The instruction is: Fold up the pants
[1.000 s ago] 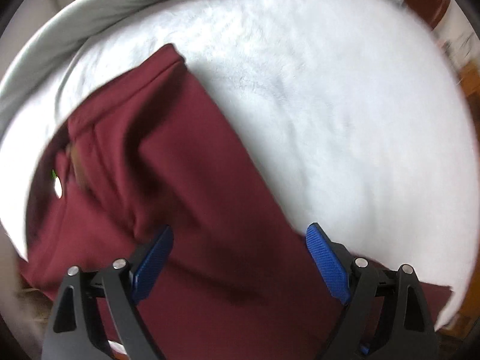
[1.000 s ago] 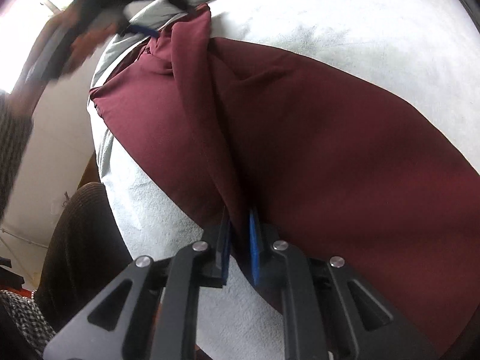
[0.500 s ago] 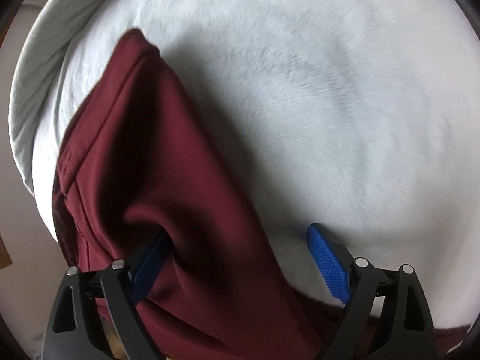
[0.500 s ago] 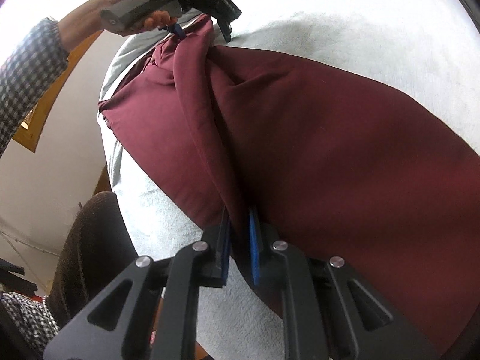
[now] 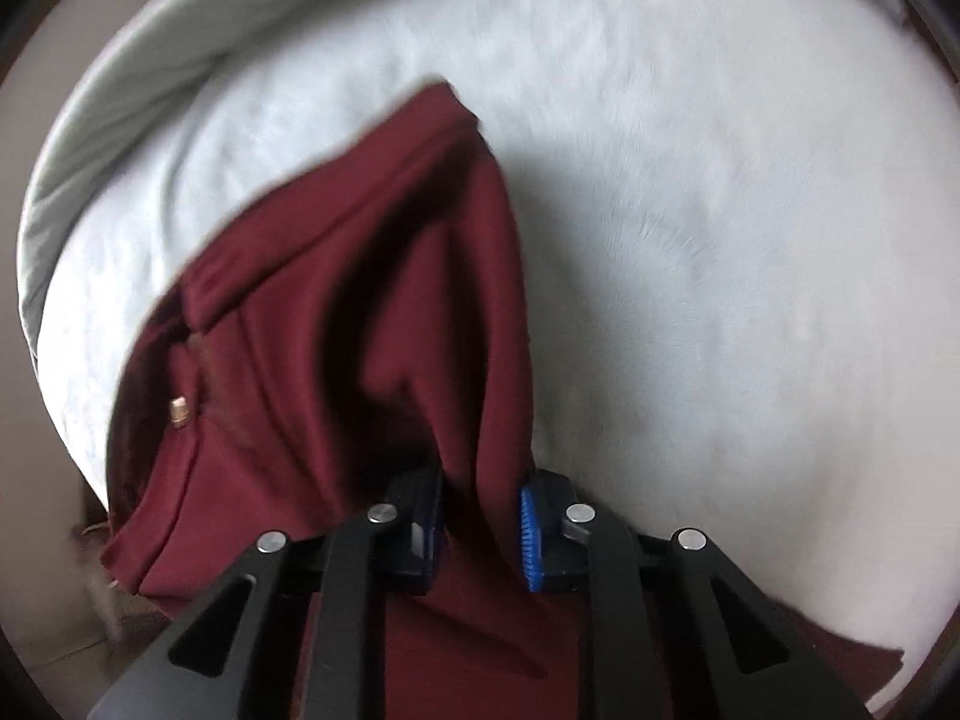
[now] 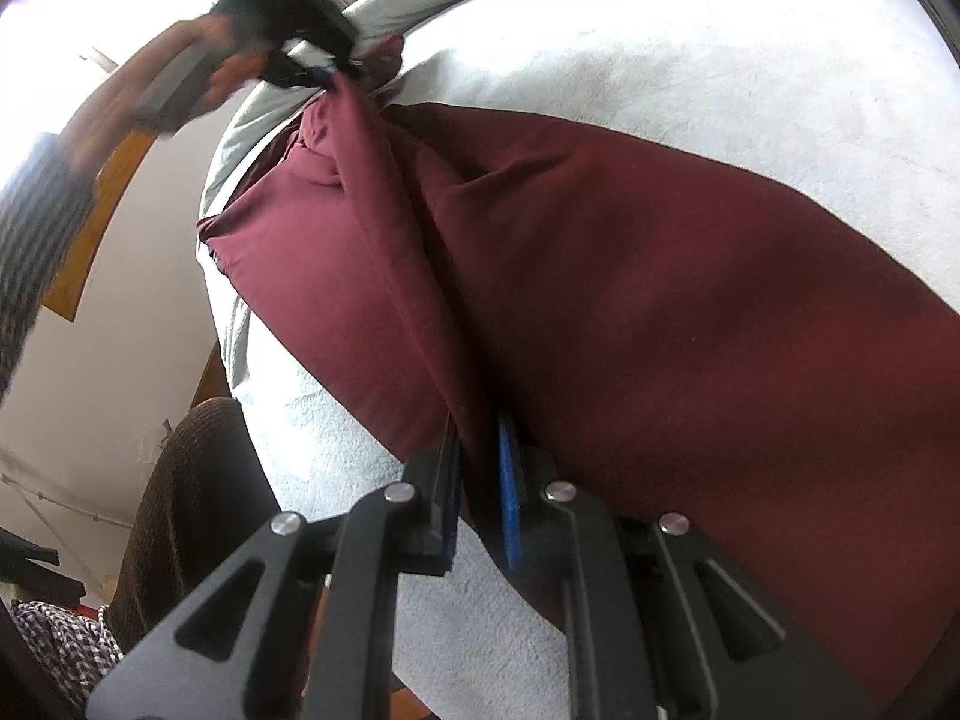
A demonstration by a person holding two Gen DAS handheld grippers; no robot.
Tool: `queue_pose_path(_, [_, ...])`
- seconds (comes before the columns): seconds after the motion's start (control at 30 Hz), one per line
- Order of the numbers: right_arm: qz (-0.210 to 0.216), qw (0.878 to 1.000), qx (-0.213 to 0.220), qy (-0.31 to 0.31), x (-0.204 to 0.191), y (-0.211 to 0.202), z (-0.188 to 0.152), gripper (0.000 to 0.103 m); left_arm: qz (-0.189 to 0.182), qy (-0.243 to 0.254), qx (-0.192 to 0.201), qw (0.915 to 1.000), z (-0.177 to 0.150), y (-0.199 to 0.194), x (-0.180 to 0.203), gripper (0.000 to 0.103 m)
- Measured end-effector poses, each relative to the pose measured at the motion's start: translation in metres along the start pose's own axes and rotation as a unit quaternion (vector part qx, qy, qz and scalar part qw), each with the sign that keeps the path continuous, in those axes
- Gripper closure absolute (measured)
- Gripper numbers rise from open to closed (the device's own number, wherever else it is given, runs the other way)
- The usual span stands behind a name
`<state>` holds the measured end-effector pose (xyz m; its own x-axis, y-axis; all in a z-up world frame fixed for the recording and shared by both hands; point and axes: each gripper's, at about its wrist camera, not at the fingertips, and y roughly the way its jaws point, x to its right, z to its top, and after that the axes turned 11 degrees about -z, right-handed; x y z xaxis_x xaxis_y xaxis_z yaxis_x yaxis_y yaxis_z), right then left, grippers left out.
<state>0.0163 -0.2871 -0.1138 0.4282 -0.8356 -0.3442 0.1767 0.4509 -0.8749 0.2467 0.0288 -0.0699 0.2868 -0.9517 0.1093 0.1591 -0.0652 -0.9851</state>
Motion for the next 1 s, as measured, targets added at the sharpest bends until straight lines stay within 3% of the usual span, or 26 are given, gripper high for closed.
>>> queue_pose_path(0.17, [-0.015,1.0,-0.001,-0.007,-0.005,-0.003,0.0,0.093,-0.033,0.007,0.134,0.9905,-0.082,-0.062,-0.04,0.082])
queue_pose_path(0.3, [-0.017,1.0,-0.006,-0.001,-0.003,-0.002,-0.001,0.092,-0.089,-0.061,0.171,0.9792,-0.148,-0.065,-0.104,0.081])
queue_pose_path(0.43, [-0.03,0.999,-0.008,-0.009,-0.011,-0.001,0.002,0.089,-0.119,-0.104,0.175,0.9717,-0.184,-0.036,-0.14,0.081])
queue_pose_path(0.53, [-0.04,0.999,-0.01,-0.01,-0.018,0.0,0.002,0.088,-0.172,-0.136,0.178,0.9592,-0.19,-0.022,-0.164,0.071])
queue_pose_path(0.63, [-0.043,0.999,-0.011,0.0,-0.02,-0.001,0.002,0.083,-0.235,-0.178,0.185,0.9376,-0.189,-0.015,-0.19,0.051])
queue_pose_path(0.7, [-0.046,0.999,-0.008,0.008,-0.021,-0.004,0.002,0.071,-0.265,-0.193,0.188,0.9259,-0.183,-0.01,-0.196,0.041])
queue_pose_path(0.8, [-0.045,0.999,0.009,-0.008,-0.035,-0.01,0.006,0.06,-0.27,-0.199,0.178,0.9251,-0.171,-0.002,-0.198,0.045])
queue_pose_path(0.87, [-0.051,0.998,0.013,-0.034,-0.048,-0.01,0.009,0.057,-0.261,-0.187,0.168,0.9322,-0.175,0.0,-0.196,0.065])
queue_pose_path(0.93, [-0.052,0.997,0.019,-0.058,-0.059,-0.011,0.012,0.055,-0.291,-0.201,0.15,0.9234,-0.186,0.001,-0.193,0.066])
queue_pose_path(0.97, [-0.047,0.997,0.019,-0.066,-0.066,-0.01,0.015,0.055,-0.317,-0.215,0.13,0.9145,-0.192,0.004,-0.189,0.065])
queue_pose_path(1.0, [-0.039,0.997,0.019,-0.068,-0.069,-0.009,0.017,0.055,-0.326,-0.213,0.121,0.9132,-0.202,0.006,-0.184,0.063])
